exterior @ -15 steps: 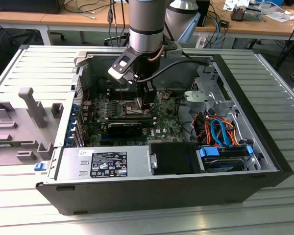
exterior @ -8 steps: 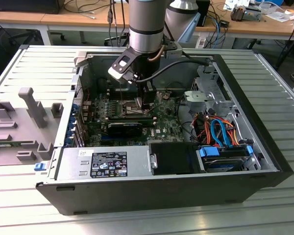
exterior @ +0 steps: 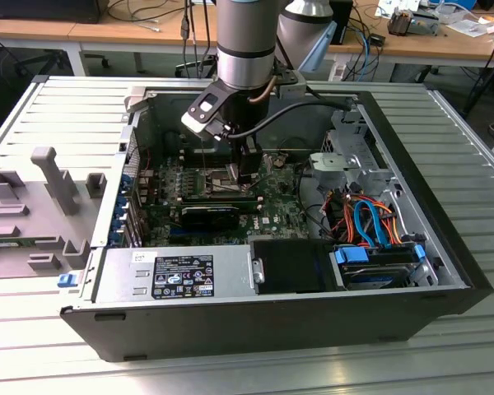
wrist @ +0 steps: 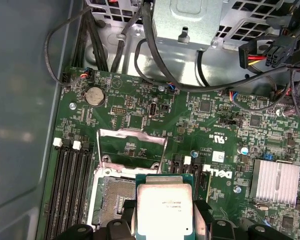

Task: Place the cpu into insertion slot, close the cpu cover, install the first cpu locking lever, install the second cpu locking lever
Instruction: 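Place the cpu into insertion slot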

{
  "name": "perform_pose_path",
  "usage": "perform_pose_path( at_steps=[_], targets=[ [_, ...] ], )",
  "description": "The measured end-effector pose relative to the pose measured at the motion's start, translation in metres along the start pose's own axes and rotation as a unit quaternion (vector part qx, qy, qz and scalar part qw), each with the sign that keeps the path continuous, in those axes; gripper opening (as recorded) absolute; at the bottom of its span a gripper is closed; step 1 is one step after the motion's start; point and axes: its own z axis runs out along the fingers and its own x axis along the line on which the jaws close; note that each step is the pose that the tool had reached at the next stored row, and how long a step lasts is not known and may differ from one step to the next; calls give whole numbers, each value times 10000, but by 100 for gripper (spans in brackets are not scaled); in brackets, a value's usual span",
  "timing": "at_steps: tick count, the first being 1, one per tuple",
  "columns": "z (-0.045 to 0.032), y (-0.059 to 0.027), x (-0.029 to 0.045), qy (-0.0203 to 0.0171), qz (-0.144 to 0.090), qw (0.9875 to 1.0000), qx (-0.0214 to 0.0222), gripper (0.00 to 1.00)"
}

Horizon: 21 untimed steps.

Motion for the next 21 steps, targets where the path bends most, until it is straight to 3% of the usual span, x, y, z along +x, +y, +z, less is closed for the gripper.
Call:
perform_pose_path(
  at_steps=[21],
  targets=[
    [1, 0, 0, -1, 99, 10000, 3, 54]
  ],
)
